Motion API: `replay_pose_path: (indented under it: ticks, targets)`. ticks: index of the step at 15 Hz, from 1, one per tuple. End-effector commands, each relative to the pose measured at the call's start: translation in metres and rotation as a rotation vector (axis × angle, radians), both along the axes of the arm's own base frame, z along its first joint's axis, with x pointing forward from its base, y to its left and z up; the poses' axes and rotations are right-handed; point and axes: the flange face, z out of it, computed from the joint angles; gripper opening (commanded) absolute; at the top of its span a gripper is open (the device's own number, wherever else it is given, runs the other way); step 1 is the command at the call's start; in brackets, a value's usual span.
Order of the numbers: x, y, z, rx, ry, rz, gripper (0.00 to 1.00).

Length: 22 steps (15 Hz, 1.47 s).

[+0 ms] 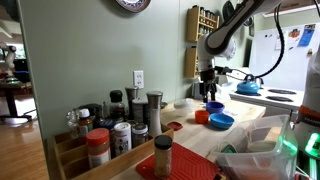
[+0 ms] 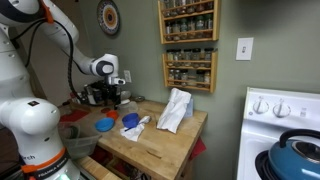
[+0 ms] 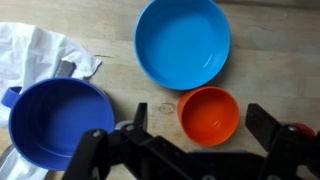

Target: Pour the content in the orange cup into the two blue bowls start by pouring into the navy blue bowl and then into the neon blue bowl

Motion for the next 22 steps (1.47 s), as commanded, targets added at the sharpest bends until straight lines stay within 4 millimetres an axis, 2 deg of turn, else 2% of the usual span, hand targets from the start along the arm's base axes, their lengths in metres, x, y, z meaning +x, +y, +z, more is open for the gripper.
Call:
replay_pose_path:
  ticks: [1,5,15,17,18,19,20,22]
  targets:
    - [0.002,0.002,-0.019,-0.022,-0.030,0.007,1.00]
    - [0.006,0.003,-0.034,-0.032,-0.044,0.026,1.00]
    - [0.008,0.006,-0.058,-0.042,-0.050,0.046,0.78]
    - [0.008,0.006,-0.061,-0.042,-0.051,0.045,0.64]
    - [0.009,0.006,-0.062,-0.043,-0.052,0.044,0.60]
    - [0.009,0.006,-0.062,-0.044,-0.053,0.045,0.60]
    - [0.009,0.006,-0.062,-0.044,-0.054,0.044,0.49]
    - [0.009,0.006,-0.063,-0.045,-0.054,0.042,0.34]
